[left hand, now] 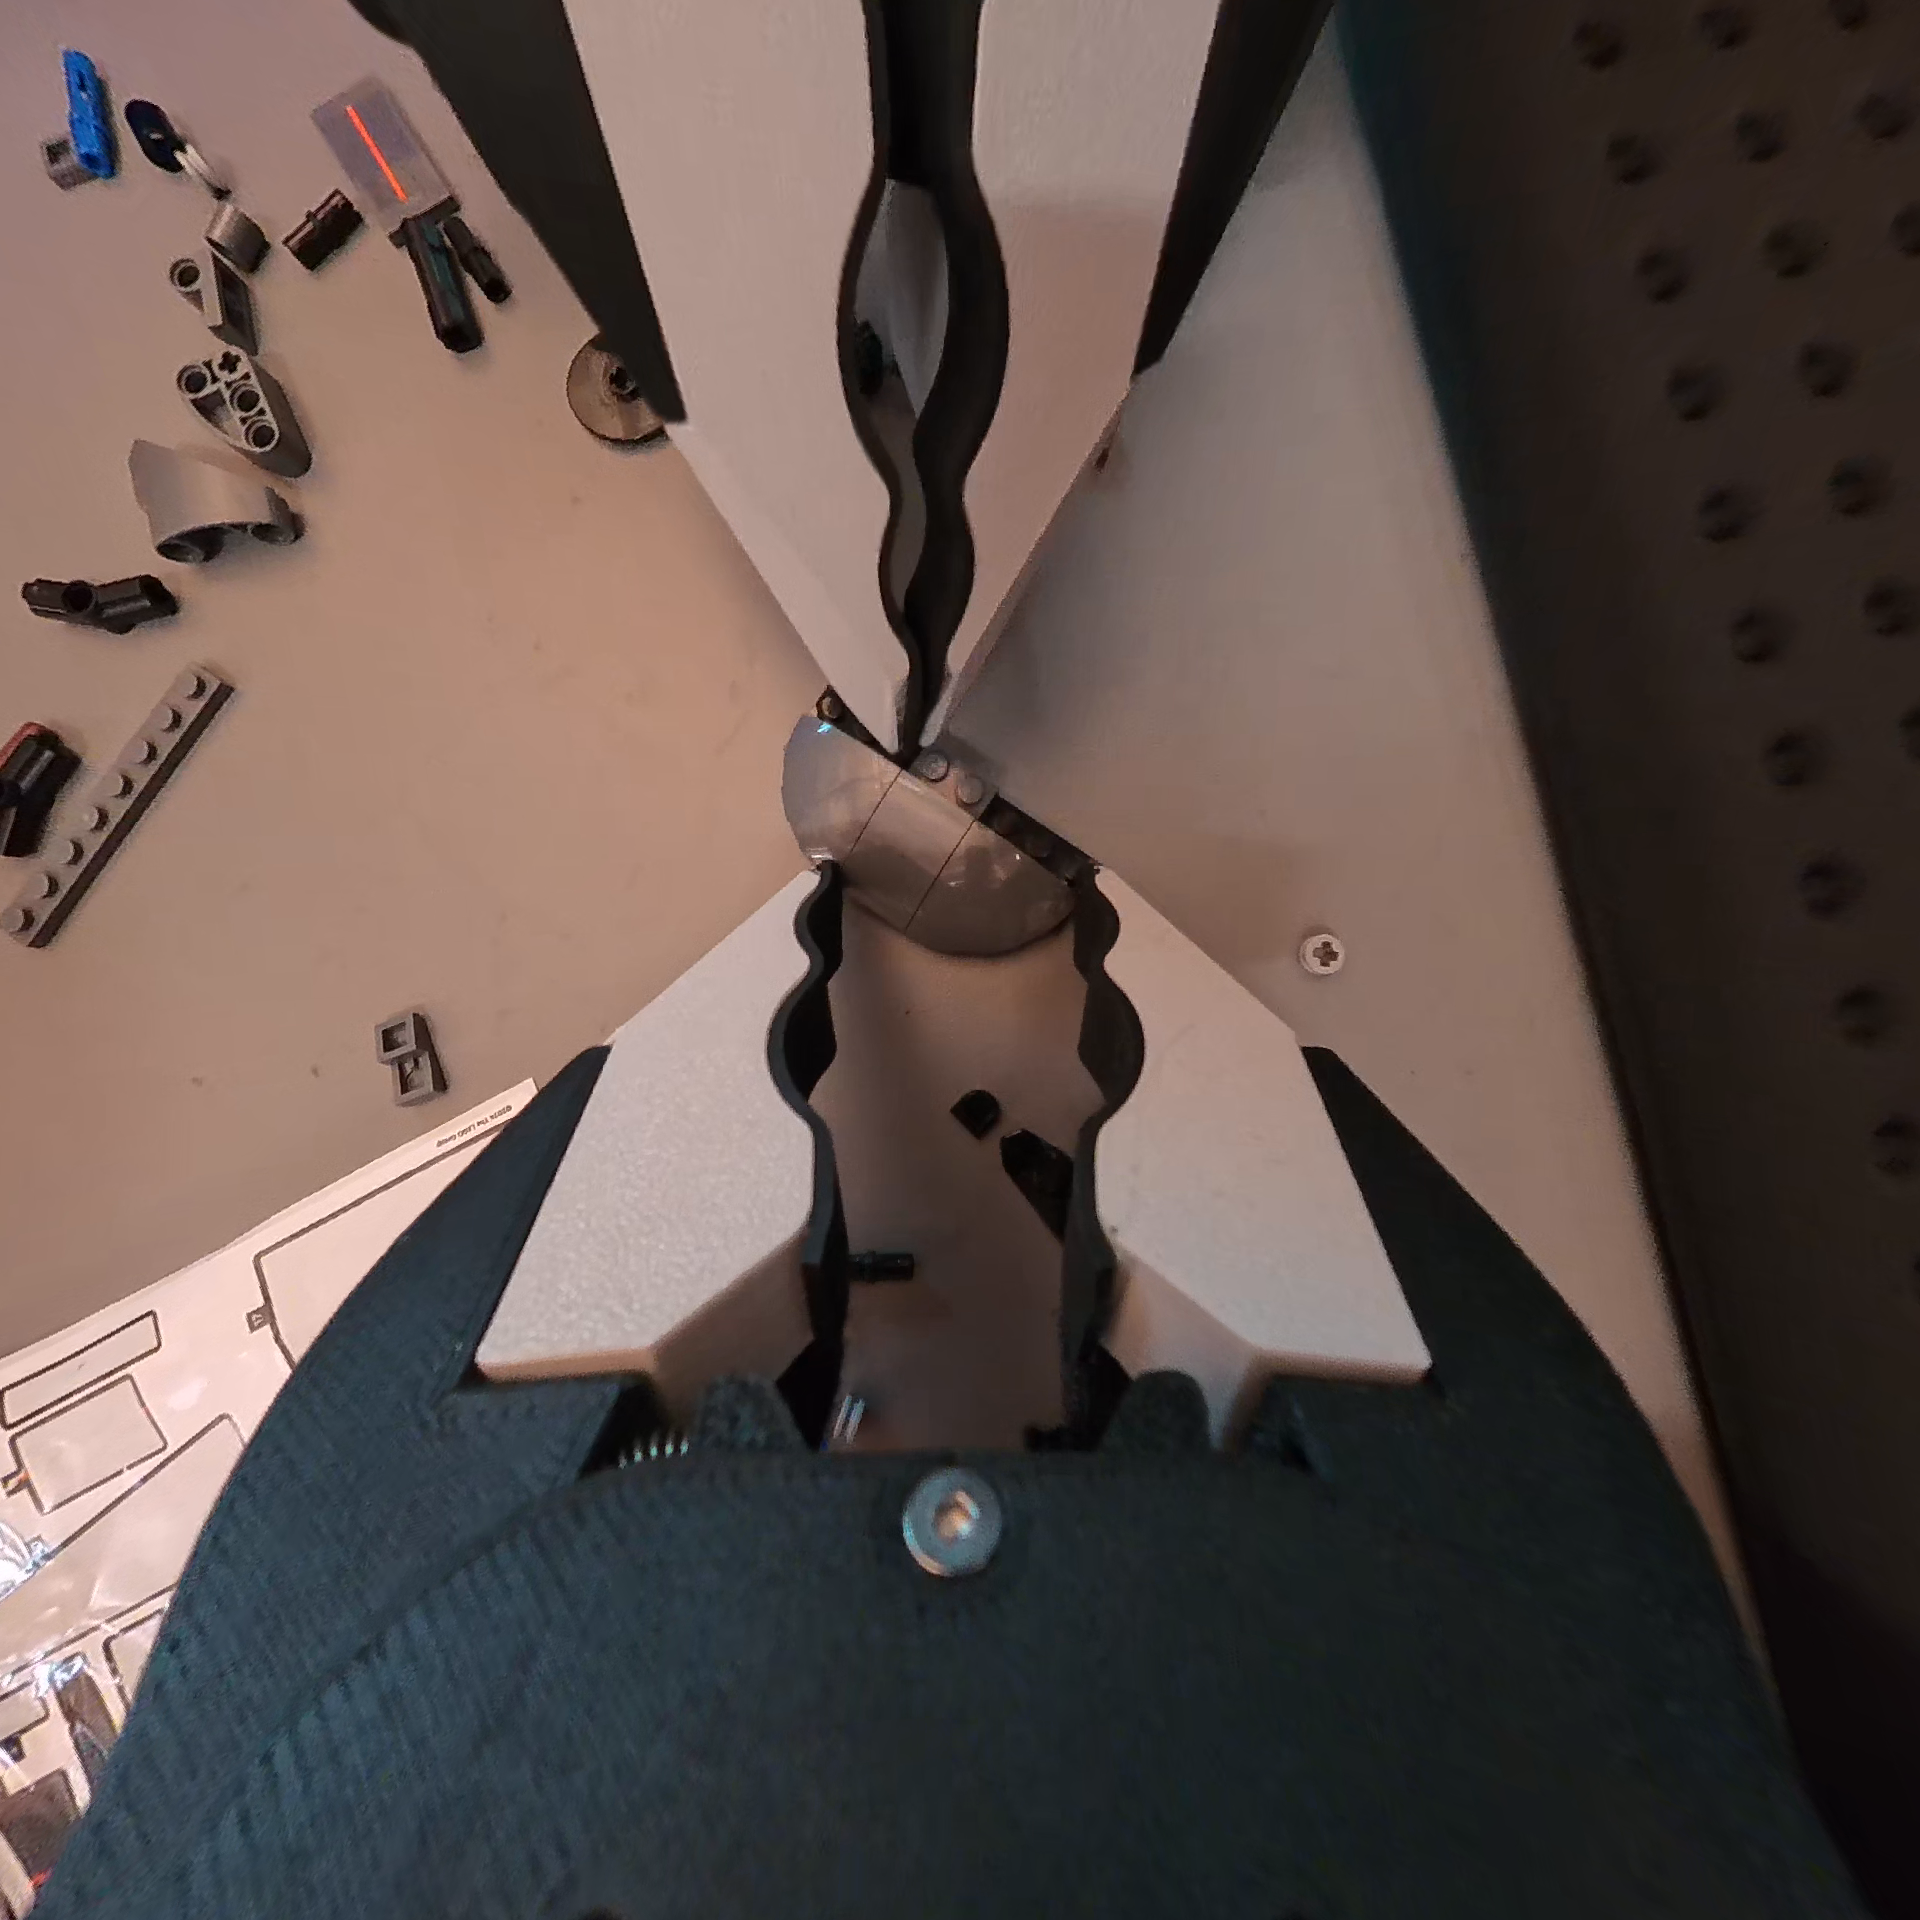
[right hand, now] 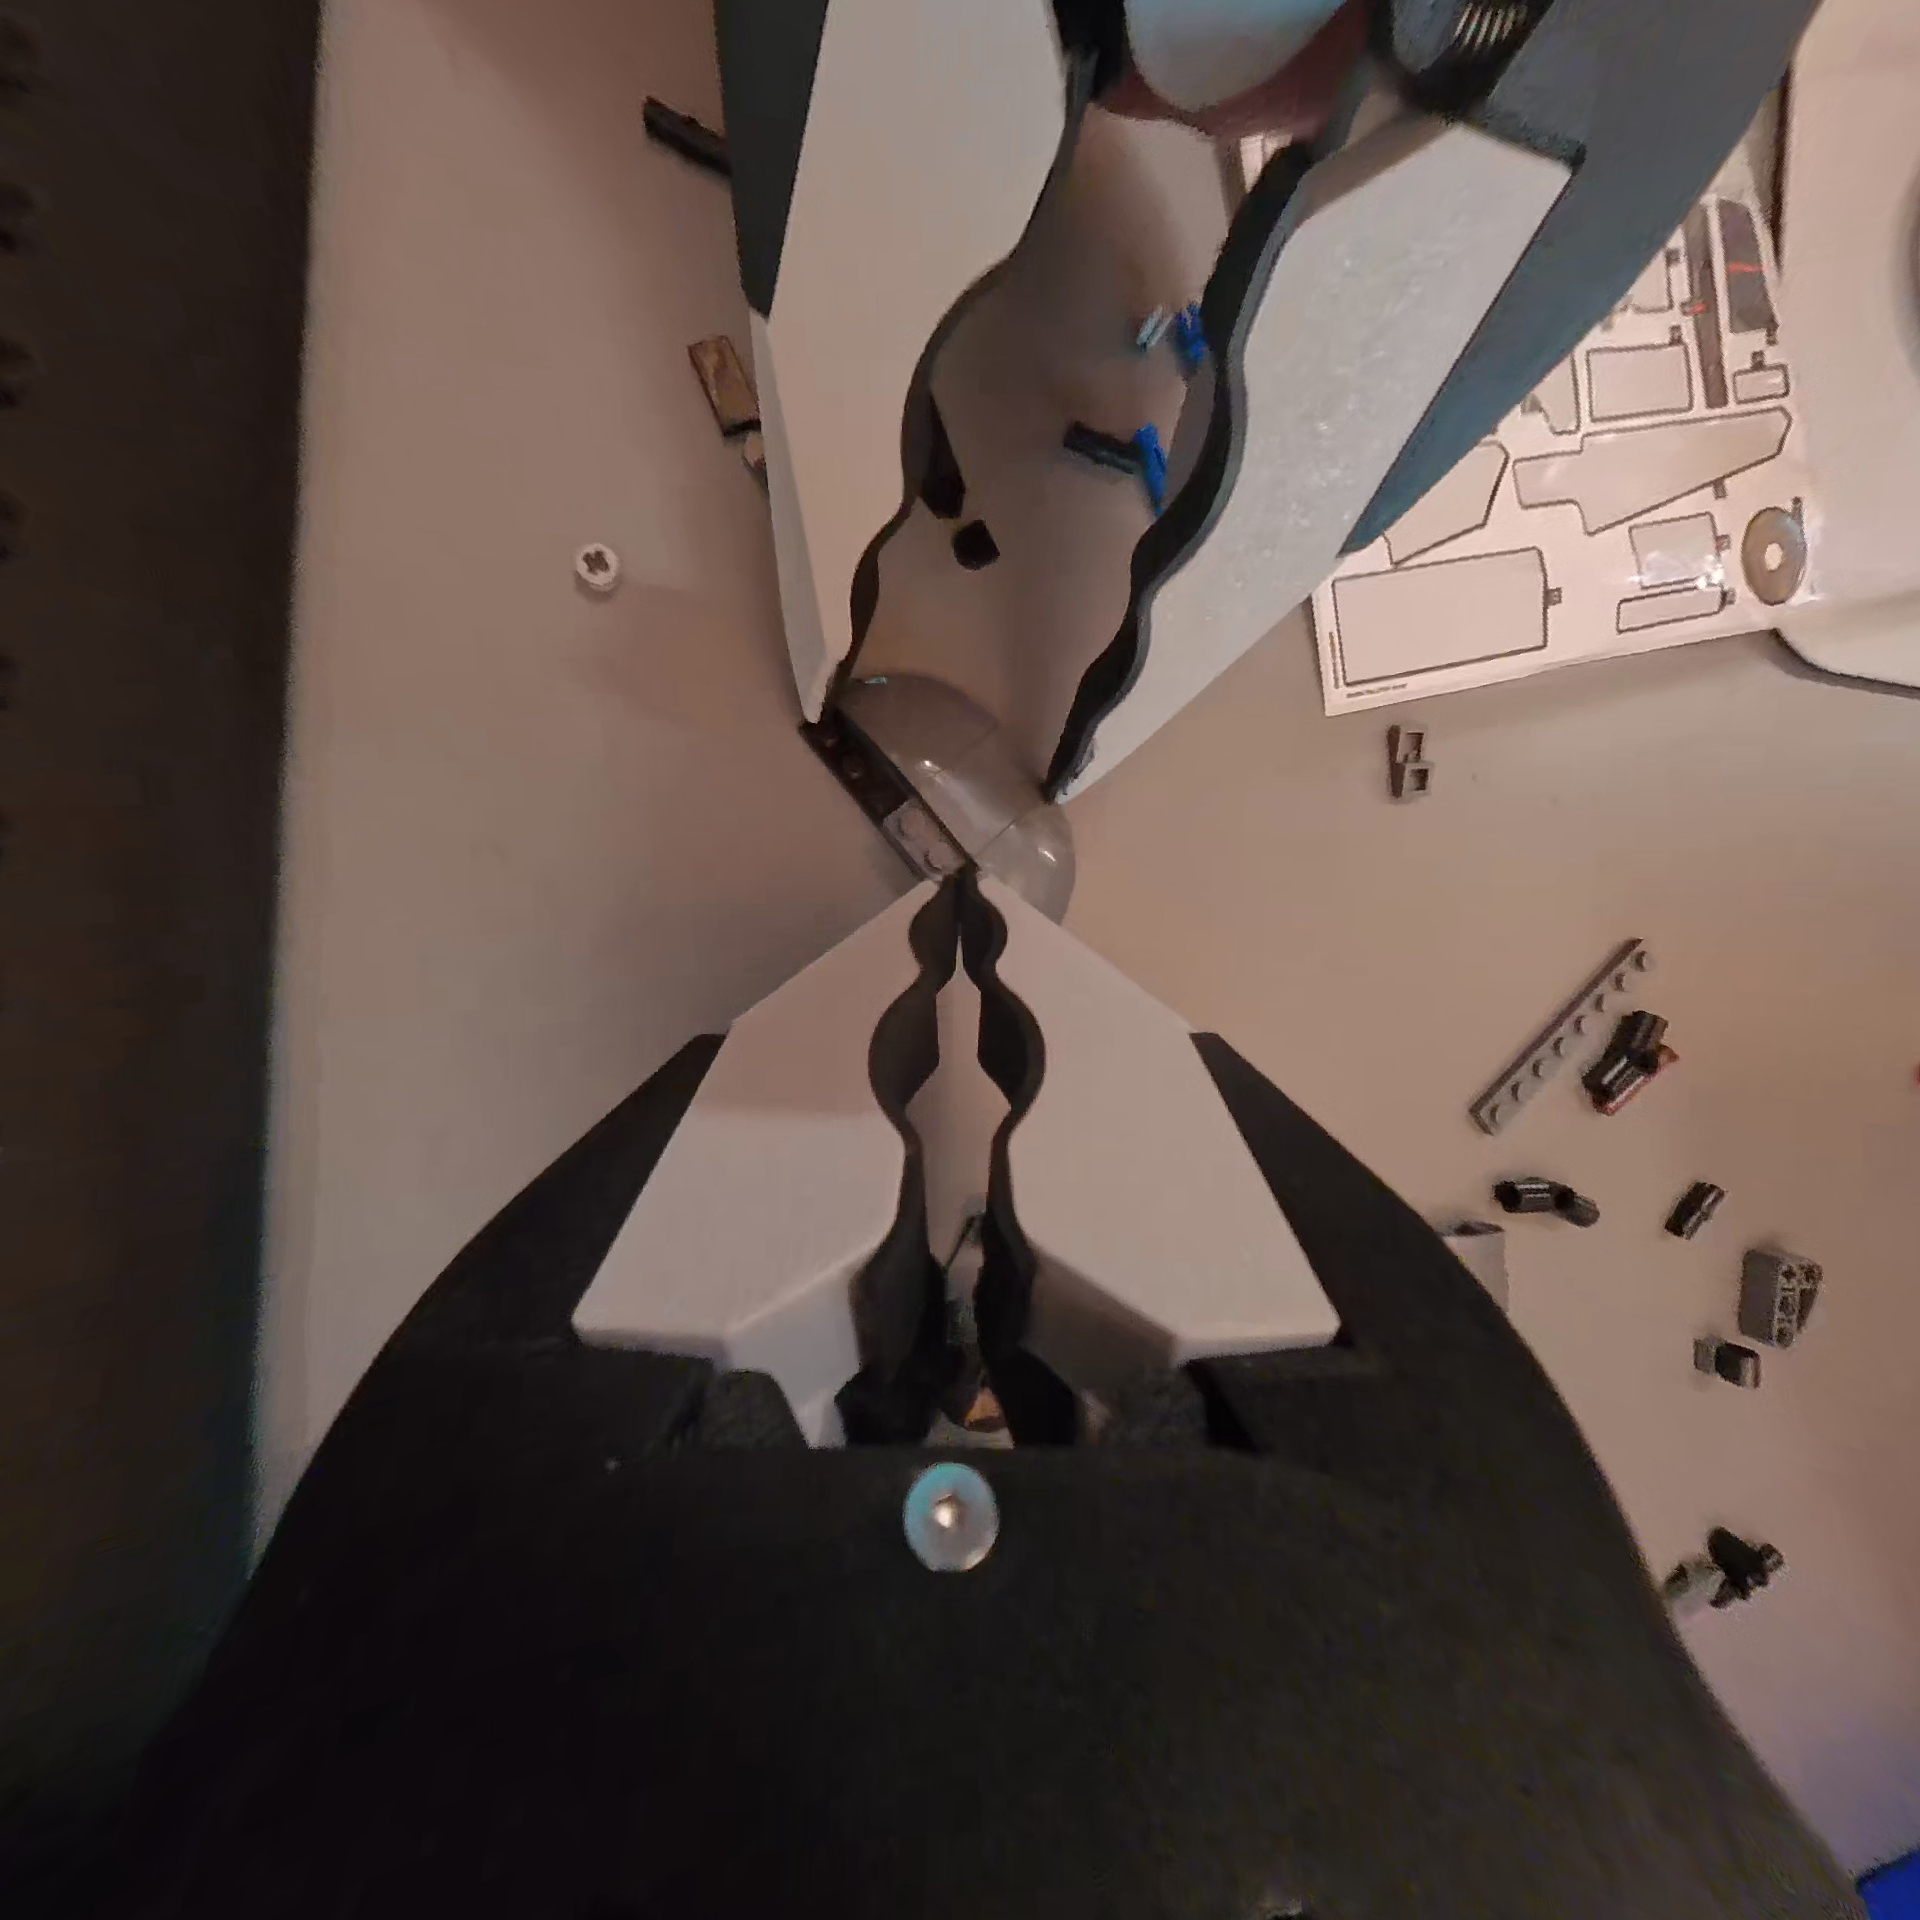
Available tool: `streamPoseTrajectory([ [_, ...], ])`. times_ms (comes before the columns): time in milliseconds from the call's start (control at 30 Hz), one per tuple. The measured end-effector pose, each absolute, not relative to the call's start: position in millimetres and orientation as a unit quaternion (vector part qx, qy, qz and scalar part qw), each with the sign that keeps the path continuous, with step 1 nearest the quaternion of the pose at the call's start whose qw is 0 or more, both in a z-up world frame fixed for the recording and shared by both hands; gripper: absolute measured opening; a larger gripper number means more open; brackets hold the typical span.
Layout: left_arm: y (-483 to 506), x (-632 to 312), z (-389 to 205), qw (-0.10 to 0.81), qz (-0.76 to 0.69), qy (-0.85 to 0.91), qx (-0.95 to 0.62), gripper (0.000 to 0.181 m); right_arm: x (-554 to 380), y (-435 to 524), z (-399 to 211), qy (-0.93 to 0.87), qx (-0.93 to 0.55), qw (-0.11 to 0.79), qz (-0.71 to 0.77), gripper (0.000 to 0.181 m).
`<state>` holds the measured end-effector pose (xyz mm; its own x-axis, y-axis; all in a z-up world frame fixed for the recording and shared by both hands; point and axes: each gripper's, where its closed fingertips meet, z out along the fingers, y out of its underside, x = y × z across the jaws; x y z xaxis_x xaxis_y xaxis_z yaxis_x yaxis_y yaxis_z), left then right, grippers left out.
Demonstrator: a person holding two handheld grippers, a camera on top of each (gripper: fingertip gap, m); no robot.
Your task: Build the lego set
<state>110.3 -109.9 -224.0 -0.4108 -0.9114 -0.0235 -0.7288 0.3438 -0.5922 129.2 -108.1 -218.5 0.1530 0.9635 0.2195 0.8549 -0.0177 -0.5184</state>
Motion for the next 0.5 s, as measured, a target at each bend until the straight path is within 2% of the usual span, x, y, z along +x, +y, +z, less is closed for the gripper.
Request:
streamPoseTrajectory([
  [500, -110.7, 110.4, -224.2, 0.177, -0.255, 0.800, -0.513, 0.043, 120.0, -110.9, -215.7, -0.653, -0.693, 0.290, 0.097, 0.000],
])
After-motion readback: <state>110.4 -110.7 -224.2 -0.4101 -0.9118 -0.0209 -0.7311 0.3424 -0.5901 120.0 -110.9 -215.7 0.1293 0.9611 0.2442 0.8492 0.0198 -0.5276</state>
